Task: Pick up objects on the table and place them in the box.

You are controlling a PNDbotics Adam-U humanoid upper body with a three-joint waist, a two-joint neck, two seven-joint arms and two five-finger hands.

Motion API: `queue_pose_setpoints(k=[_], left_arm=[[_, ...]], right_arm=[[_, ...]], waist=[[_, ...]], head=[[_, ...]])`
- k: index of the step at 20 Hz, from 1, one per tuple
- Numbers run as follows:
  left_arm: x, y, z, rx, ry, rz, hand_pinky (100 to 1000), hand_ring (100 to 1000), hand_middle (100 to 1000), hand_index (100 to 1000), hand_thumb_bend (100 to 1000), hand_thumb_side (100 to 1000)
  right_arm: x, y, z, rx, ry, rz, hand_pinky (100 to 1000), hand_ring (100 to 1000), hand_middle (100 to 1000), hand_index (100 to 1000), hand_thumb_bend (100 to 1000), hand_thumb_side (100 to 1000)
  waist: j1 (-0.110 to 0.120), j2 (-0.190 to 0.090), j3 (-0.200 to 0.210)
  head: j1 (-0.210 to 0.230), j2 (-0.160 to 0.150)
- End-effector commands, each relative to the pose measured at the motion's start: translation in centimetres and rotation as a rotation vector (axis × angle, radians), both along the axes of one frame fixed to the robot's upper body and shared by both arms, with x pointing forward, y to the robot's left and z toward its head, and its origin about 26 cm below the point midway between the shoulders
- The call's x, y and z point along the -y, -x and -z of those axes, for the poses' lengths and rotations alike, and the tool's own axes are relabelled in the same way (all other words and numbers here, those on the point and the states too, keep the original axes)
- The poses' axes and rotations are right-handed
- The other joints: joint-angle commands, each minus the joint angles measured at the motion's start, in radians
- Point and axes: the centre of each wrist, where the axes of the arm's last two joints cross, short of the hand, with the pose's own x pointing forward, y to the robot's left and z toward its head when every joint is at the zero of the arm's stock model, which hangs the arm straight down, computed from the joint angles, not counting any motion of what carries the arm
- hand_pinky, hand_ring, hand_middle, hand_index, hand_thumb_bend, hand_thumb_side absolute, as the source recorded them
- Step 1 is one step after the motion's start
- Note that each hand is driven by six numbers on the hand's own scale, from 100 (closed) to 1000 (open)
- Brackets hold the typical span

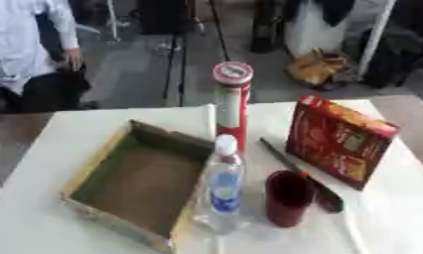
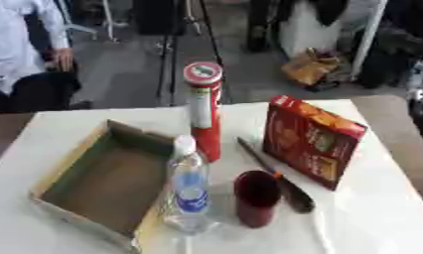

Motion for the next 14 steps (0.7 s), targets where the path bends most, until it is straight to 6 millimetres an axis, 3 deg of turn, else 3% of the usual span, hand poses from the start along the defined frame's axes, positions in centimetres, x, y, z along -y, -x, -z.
queue_pose_setpoints(k=[1,14], left_arm=[[-0.1,0.2,-0.8,0.041,-0.007,0.01,779,865,836,841,100,987],[0.2,0.2,-0.6,0.009,-0.05,0.046,813,891,831,821,100,975]], right_arm=[[-0.3,0.3,-0.9,0.028,0.036,-0.03,799,839,827,895,191,1000],[-4.2,-0.1,-1.9,-0.058,0.155,-0.207,935,941,920,961,289,1000]], waist=[[-0.003,-0.018,-0.001],[-0.016,-0.032,-0.006]], head=[[-0.001,-0.012],[-0.023,-0.021]])
